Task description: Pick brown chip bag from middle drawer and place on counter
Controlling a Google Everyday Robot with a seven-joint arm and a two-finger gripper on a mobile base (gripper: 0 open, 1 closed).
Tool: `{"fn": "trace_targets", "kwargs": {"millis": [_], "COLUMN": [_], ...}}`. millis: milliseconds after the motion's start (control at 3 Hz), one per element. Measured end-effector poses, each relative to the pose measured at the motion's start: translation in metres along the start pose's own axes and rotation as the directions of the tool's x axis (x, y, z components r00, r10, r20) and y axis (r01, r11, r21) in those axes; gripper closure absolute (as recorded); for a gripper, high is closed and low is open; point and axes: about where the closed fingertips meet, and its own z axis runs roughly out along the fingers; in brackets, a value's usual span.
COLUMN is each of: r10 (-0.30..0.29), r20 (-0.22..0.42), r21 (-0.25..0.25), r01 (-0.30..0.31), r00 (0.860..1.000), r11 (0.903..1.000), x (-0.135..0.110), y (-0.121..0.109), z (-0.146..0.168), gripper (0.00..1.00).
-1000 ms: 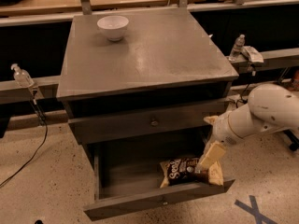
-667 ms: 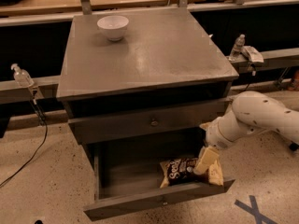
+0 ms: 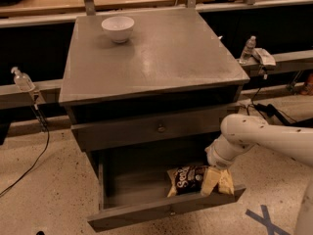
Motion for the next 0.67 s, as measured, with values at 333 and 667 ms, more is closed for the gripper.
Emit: {"fn": "trace_targets", "kwargs": {"millis": [333, 667], "r10": [0.004, 0.001], "r20": [-0.047, -0.054], "r21": [-0.021, -0.02], "r01": [-0.005, -0.002], "r00": [0.999, 0.999], "r11": [0.9998, 0.9998], "x": [0.016, 0.021], "y": [-0.003, -0.008], "z": [0.027, 0.037], "gripper": [0.18, 0.41]}}
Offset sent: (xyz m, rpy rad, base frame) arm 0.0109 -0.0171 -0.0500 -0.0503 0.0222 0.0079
